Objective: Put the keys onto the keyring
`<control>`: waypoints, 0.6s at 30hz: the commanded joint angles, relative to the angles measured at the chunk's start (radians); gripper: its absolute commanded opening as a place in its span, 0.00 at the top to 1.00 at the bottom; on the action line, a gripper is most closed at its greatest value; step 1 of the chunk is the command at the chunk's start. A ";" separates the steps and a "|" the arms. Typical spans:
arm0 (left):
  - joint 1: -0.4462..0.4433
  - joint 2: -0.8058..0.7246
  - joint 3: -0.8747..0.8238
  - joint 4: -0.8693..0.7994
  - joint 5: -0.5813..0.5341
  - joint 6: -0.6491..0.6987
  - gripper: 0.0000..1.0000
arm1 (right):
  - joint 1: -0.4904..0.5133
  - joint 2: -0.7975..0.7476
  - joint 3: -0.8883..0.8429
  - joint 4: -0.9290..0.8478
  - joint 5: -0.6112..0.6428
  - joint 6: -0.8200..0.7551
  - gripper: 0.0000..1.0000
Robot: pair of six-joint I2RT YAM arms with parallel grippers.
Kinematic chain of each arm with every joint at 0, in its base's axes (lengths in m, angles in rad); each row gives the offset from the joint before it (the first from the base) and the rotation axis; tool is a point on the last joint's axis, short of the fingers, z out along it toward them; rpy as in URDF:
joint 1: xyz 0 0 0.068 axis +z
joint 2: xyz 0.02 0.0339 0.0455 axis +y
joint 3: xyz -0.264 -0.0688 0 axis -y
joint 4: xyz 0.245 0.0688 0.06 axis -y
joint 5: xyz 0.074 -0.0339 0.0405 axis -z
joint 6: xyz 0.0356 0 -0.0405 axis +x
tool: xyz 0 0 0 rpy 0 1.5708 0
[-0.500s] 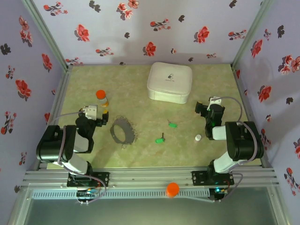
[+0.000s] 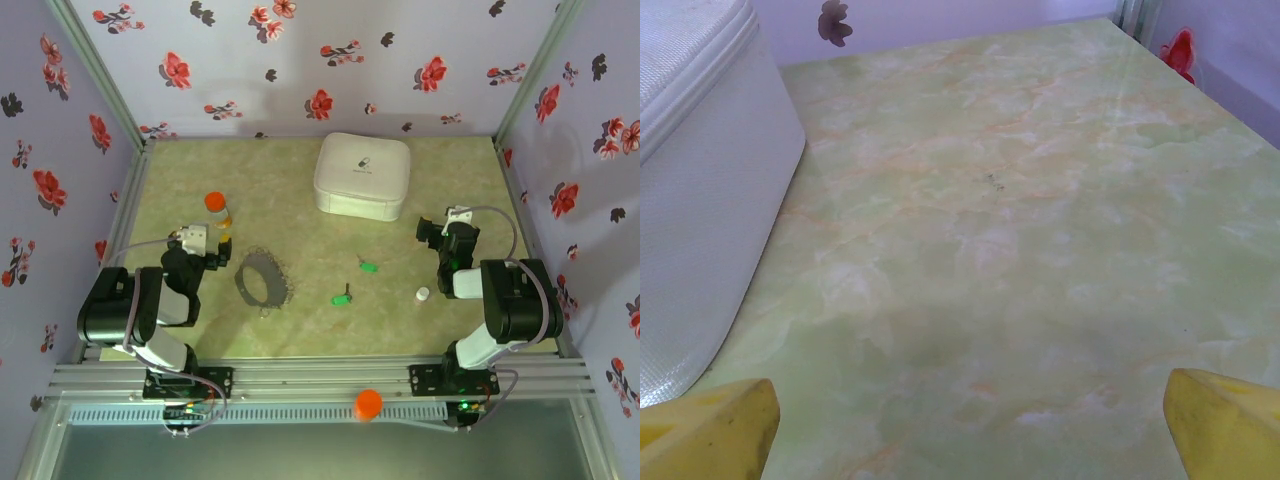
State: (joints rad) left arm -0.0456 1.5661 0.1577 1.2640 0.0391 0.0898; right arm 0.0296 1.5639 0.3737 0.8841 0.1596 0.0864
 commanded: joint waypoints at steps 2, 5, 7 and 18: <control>0.000 0.003 0.010 0.040 -0.025 0.009 0.00 | -0.010 -0.004 0.021 -0.010 -0.005 -0.007 0.01; 0.007 0.004 0.014 0.038 -0.061 -0.017 0.00 | -0.013 -0.003 0.022 -0.011 -0.009 -0.004 0.01; 0.013 0.002 0.015 0.039 -0.066 -0.028 0.00 | -0.016 -0.003 0.023 -0.011 -0.014 -0.002 0.01; 0.016 -0.025 0.013 0.032 -0.152 -0.066 0.00 | -0.016 -0.029 0.026 -0.029 -0.008 -0.005 0.01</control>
State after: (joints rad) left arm -0.0380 1.5654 0.1635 1.2636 -0.0509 0.0555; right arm 0.0212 1.5631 0.3737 0.8825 0.1528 0.0864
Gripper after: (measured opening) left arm 0.998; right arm 0.992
